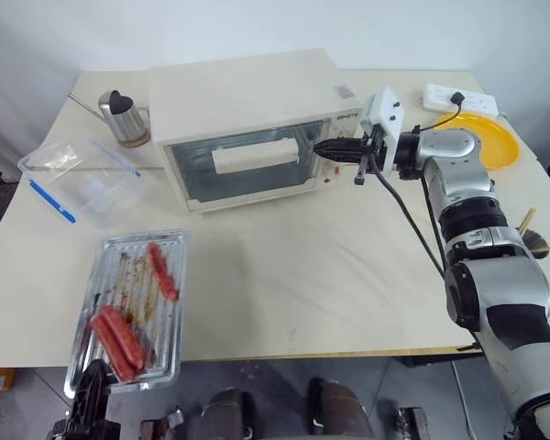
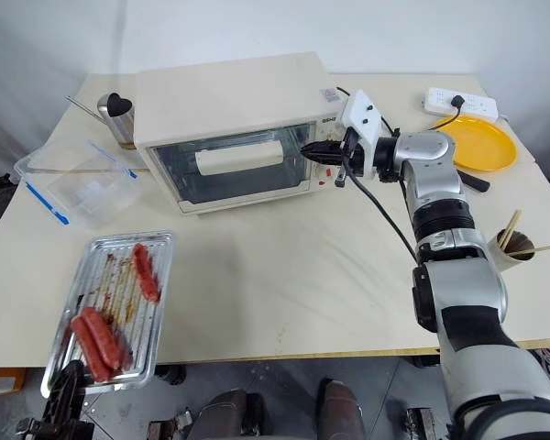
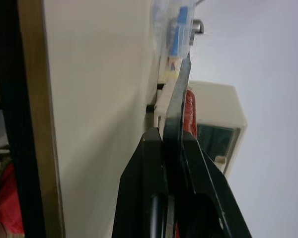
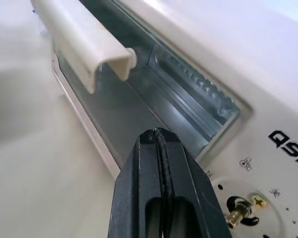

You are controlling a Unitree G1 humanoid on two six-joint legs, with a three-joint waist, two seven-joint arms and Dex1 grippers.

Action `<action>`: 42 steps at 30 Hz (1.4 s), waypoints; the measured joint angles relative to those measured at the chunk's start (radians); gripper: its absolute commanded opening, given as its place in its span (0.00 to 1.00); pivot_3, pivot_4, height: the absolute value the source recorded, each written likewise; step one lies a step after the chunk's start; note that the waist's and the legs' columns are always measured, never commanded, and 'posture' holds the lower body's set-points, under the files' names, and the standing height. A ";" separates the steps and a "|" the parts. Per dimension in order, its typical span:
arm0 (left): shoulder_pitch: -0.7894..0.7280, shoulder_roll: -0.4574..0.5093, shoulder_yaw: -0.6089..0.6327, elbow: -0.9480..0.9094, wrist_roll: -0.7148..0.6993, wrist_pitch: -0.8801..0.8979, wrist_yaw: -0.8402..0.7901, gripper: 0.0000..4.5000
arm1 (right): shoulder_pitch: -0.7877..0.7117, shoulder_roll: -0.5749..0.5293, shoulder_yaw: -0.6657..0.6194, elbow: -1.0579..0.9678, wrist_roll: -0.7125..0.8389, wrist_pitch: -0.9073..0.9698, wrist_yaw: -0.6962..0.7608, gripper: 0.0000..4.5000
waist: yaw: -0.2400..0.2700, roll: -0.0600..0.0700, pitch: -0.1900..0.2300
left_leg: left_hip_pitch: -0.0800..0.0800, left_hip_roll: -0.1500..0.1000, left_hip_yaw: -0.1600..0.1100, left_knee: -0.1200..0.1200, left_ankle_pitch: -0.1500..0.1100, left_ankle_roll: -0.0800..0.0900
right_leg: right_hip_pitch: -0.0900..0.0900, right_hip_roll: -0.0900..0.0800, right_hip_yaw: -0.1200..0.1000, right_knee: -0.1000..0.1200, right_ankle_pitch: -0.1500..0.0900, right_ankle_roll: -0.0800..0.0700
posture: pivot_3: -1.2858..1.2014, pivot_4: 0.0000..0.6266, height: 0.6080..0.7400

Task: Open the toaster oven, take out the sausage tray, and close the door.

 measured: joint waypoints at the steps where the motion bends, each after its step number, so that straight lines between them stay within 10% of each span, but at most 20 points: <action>1: -0.030 0.044 -0.001 0.016 0.001 0.023 0.012 0.00 | 0.007 -0.002 0.003 -0.029 0.007 0.021 0.028 0.00 | 0.001 0.001 0.000 | 0.000 0.000 0.000 0.000 0.000 0.000 | -0.001 0.000 0.000 0.001 0.000 0.001 | 0.52 0.24 1.00; 9: -0.277 0.262 -0.005 0.152 0.002 0.205 0.055 0.00 | 0.208 -0.150 0.063 -0.342 0.046 0.206 0.231 0.00 | -0.001 0.002 0.001 | 0.000 -0.002 0.001 0.000 -0.002 0.001 | 0.000 0.001 -0.001 0.006 0.003 0.005 | 0.52 0.24 1.00; 22: -0.672 0.473 0.072 0.467 0.003 0.533 0.067 0.00 | 0.332 -0.270 0.068 -0.622 0.144 0.377 0.242 0.97 | 0.016 0.004 0.002 | 0.004 -0.001 -0.001 0.000 0.003 -0.005 | -0.002 0.003 0.000 0.015 0.004 0.007 | 0.52 0.24 1.00; 30: -1.247 0.717 -0.130 0.866 0.008 0.815 0.063 0.00 | 0.457 -0.317 -0.011 -0.809 0.234 0.471 0.179 0.99 | 0.030 0.003 0.002 | 0.002 -0.002 0.001 -0.002 0.004 -0.007 | -0.007 0.005 0.003 0.020 0.005 0.010 | 0.52 0.24 1.00; 42: -1.721 0.627 -0.344 1.223 0.497 1.013 -0.127 0.00 | 0.602 -0.403 -0.120 -0.948 0.277 0.553 0.059 0.99 | 0.031 0.003 0.002 | 0.002 0.000 0.017 -0.011 0.010 -0.013 | -0.012 0.014 0.005 0.013 0.011 0.020 | 0.52 0.24 1.00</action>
